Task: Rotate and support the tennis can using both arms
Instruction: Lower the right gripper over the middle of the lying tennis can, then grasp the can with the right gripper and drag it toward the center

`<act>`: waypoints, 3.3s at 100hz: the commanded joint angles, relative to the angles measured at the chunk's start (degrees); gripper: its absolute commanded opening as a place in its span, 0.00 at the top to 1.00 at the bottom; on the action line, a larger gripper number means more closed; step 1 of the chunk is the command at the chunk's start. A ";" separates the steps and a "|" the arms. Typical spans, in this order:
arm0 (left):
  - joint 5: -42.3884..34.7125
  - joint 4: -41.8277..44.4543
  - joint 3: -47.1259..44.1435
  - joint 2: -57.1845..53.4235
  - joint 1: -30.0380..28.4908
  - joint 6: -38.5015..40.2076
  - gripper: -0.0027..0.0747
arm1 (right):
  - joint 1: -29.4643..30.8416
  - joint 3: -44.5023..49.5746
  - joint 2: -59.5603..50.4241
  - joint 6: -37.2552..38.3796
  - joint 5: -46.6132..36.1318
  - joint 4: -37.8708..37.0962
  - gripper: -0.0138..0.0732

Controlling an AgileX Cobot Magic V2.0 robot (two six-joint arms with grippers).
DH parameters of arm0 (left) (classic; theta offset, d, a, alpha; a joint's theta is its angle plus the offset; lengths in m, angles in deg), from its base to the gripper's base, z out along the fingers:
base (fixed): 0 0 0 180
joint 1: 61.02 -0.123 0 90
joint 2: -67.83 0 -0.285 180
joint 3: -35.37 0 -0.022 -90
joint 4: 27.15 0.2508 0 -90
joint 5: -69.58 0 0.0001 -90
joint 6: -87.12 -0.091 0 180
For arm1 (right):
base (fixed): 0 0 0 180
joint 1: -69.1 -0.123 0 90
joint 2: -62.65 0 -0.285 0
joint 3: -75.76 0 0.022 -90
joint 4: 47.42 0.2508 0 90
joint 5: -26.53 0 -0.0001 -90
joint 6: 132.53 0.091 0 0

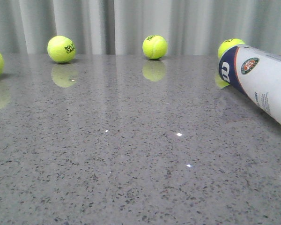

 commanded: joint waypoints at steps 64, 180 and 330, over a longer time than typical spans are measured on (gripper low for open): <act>-4.46 -0.34 -2.74 -2.23 -0.04 0.48 0.99 | 0.16 -40.08 41.09 -0.60 28.46 0.06 0.48; -4.46 -0.34 -2.74 -2.23 -0.04 0.48 0.99 | -6.90 -72.31 91.13 -2.98 54.88 16.22 0.13; -4.46 -0.34 -2.74 -2.23 -0.04 0.48 0.99 | -31.19 -92.56 102.86 -67.05 55.34 8.20 0.44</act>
